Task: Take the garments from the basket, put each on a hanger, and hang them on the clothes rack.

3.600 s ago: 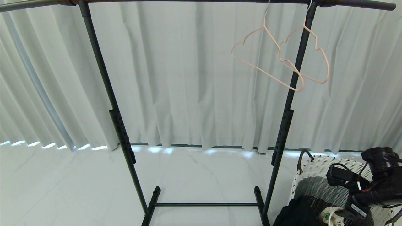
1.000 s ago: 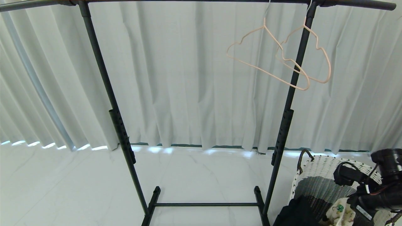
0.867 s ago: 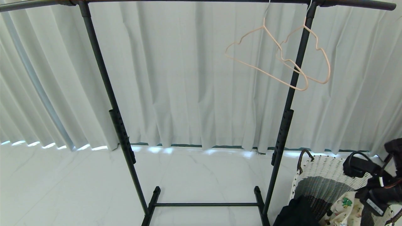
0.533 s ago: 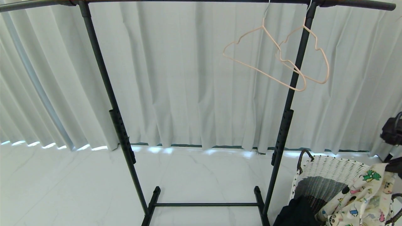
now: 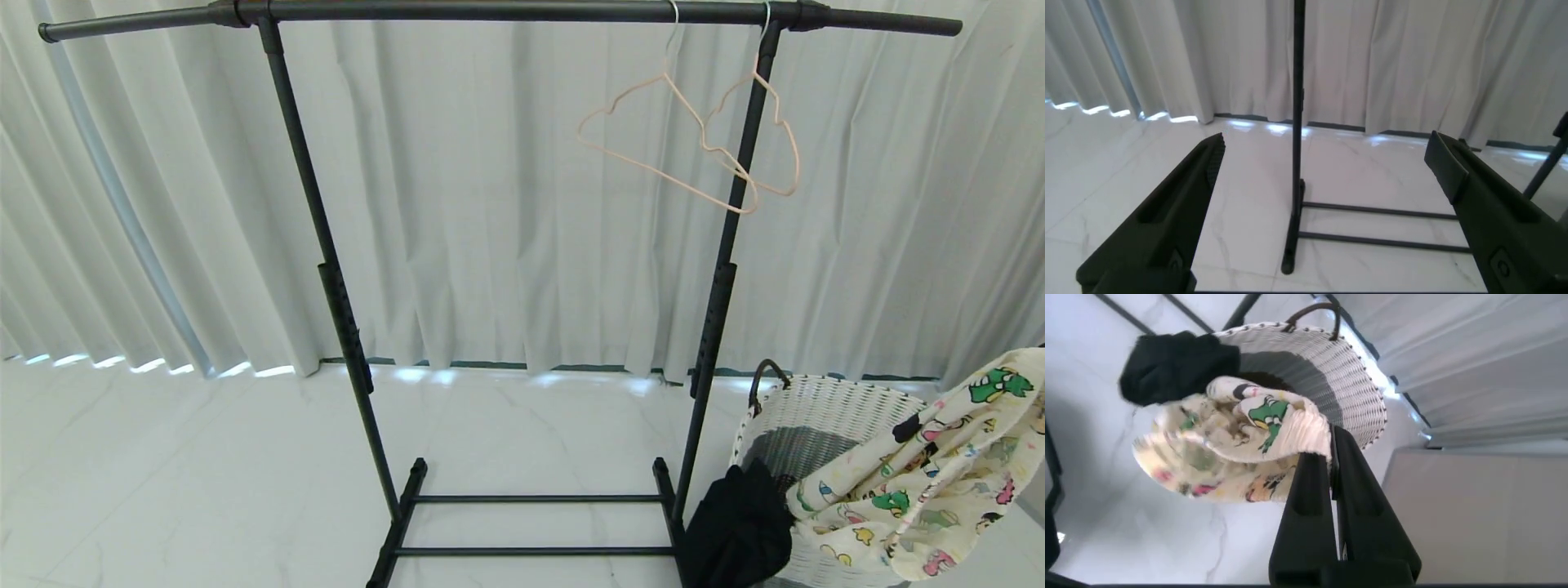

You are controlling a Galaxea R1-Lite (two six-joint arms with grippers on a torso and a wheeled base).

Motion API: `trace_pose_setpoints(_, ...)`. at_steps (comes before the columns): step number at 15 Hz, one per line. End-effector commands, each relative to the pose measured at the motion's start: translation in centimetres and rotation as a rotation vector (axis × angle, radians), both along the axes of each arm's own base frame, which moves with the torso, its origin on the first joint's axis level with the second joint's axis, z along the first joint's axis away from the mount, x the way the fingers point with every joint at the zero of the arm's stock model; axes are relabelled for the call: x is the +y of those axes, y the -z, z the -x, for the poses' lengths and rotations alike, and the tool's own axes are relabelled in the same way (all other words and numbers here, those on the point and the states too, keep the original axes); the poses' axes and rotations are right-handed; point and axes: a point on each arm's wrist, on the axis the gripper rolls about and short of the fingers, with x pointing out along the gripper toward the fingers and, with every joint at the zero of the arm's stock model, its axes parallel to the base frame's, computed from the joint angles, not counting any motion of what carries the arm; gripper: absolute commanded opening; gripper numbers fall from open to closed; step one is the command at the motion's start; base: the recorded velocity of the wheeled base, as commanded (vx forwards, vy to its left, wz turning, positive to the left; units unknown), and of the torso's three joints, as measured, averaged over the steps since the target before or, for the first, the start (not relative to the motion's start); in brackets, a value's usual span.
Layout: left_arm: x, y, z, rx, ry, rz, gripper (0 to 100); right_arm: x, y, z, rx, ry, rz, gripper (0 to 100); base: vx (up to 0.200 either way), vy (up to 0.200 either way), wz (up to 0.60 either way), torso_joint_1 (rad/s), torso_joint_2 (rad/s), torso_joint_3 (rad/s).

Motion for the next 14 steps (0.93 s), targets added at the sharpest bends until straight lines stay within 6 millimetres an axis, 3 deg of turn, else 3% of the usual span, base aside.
trace_pose_setpoints(1, 0.0, 0.0, 0.0, 0.000, -0.001, 0.000, 100, 0.3, -0.2, 0.0, -0.008, -0.022, 0.000, 0, -0.200, 0.000, 0.00, 0.002, 0.00, -0.002)
trace_pose_setpoints(4, 0.0, 0.0, 0.0, 0.000, -0.001, 0.000, 100, 1.1, -0.2, 0.0, -0.003, -0.054, -0.031, 0, -0.200, 0.000, 0.00, 0.002, 0.00, -0.001)
trace_pose_setpoints(14, 0.0, 0.0, 0.0, 0.000, 0.001, -0.008, 100, 7.2, -1.2, -0.6, 0.084, -0.252, -0.262, 0, 0.000, 0.000, 0.00, 0.000, 0.00, 0.000)
